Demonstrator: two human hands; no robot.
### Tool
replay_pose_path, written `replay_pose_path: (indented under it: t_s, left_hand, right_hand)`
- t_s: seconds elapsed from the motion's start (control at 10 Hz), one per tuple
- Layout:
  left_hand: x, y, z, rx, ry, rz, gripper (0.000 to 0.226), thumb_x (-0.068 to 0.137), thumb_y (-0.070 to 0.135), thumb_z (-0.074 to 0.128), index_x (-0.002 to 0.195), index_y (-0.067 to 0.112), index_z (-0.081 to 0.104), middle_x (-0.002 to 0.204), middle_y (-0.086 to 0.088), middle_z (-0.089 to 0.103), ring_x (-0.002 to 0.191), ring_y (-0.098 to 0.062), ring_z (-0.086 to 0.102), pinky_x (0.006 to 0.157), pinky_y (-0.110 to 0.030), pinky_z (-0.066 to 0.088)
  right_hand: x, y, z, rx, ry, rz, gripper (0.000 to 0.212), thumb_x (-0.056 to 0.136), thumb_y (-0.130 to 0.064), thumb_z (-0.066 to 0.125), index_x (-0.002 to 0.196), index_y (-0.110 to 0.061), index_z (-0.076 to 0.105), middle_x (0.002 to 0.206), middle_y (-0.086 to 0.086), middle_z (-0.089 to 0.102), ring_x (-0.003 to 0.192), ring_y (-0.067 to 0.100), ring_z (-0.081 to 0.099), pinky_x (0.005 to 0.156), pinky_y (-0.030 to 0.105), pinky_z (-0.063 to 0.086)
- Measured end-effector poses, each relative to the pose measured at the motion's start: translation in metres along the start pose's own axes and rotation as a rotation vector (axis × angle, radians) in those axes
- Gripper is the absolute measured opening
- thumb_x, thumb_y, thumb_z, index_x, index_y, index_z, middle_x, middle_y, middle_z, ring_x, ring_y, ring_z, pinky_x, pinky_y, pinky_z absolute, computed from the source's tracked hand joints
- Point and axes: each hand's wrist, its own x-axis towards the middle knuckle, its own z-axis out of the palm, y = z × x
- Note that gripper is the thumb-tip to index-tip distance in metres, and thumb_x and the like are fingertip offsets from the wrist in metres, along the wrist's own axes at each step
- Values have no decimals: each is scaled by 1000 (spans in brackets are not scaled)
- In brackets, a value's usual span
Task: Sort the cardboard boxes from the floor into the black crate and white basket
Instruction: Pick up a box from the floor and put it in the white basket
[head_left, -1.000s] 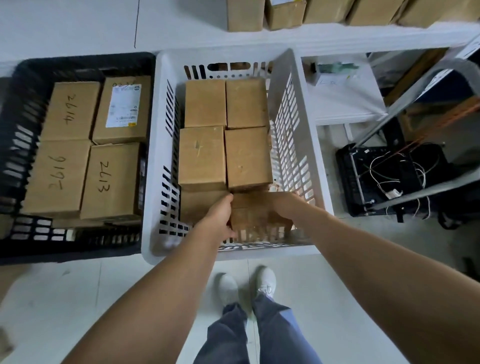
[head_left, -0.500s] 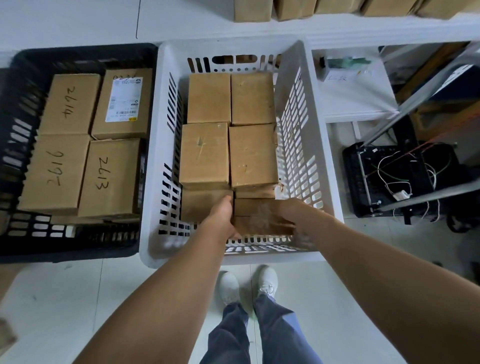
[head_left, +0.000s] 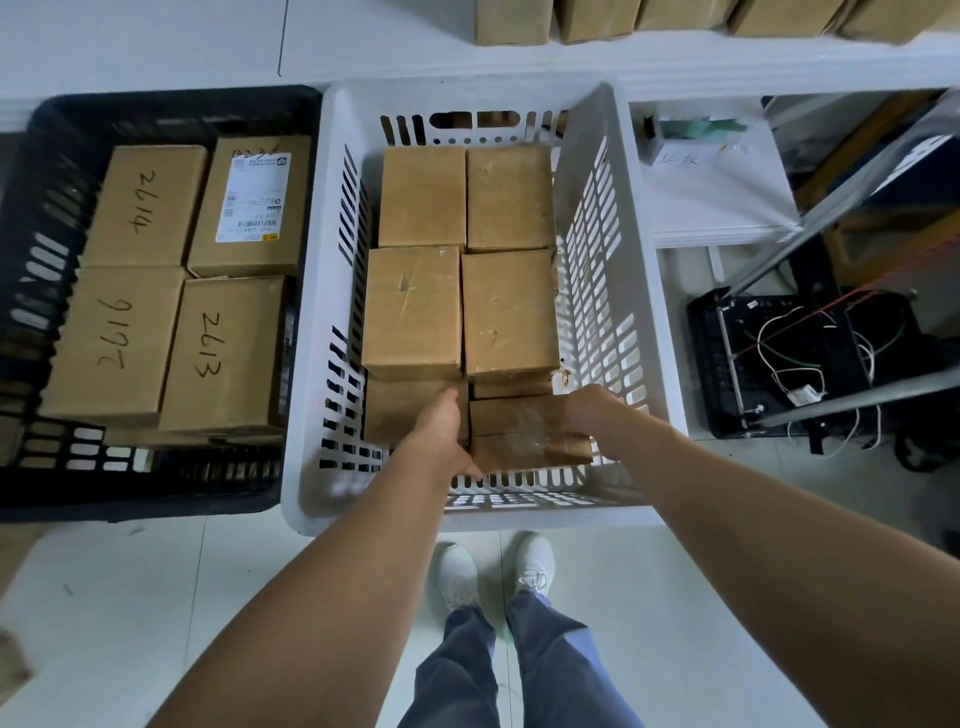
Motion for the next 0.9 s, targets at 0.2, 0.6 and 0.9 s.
replay_pose_path:
  t_s: [0.2, 0.6, 0.9]
  left_hand:
    - [1, 11, -14, -106, 72, -6, 49, 98, 31, 43, 144, 21, 29, 148, -13, 33, 137, -41, 29, 106, -68, 24]
    - [15, 20, -26, -366, 173, 67, 22, 96, 20, 43, 118, 16, 41, 117, -12, 48, 107, -33, 46, 104, -56, 34]
    - [4, 24, -27, -352, 109, 41, 40, 95, 22, 41, 135, 15, 38, 132, -13, 48, 125, -37, 42, 110, -61, 24]
  right_hand:
    - [7, 2, -17, 107, 198, -157, 38, 94, -18, 54, 129, -4, 50, 123, 1, 51, 111, 12, 54, 83, 16, 47]
    - [37, -14, -15, 1453, -150, -37, 78, 91, -68, 27, 140, -9, 41, 130, 6, 59, 115, 22, 57, 102, 35, 43]
    - [37, -19, -23, 1337, -140, -56, 73, 90, -69, 28, 135, -16, 47, 128, 2, 59, 115, 22, 56, 101, 35, 42]
